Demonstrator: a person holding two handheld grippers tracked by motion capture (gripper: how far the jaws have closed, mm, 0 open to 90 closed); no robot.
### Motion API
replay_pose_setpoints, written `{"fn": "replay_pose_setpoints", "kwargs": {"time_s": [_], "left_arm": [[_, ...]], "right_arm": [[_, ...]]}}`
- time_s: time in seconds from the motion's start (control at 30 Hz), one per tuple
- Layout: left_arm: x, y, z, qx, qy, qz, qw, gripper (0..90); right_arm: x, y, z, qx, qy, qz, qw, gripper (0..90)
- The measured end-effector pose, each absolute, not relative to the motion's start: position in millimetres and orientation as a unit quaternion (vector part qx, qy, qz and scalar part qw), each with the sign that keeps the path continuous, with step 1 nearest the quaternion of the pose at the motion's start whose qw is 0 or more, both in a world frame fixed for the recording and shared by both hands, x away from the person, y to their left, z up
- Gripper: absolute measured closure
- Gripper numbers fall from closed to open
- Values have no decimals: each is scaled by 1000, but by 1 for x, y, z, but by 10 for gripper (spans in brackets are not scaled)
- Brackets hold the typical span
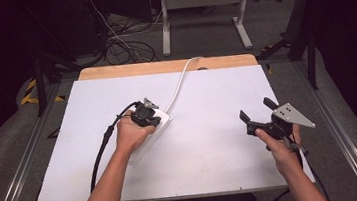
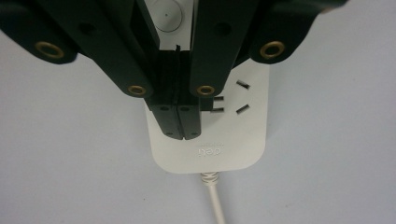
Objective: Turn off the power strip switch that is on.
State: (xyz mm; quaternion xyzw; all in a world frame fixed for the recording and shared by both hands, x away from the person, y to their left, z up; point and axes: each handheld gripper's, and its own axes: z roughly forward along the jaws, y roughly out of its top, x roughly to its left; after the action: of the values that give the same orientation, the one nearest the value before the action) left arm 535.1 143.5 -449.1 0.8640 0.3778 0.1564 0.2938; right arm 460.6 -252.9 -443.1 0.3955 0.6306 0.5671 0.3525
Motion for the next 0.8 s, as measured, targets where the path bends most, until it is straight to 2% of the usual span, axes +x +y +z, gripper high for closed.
{"fn": "replay_pose_setpoints", "kwargs": {"time_s": [0.17, 0.8], "left_arm": [[534, 137, -447, 872, 369, 168, 274, 900], [536, 131, -448, 875, 367, 172, 265, 900]], "right_arm": [[460, -253, -443, 396, 630, 567, 353, 36], [460, -252, -442, 395, 628, 569, 354, 37]]}}
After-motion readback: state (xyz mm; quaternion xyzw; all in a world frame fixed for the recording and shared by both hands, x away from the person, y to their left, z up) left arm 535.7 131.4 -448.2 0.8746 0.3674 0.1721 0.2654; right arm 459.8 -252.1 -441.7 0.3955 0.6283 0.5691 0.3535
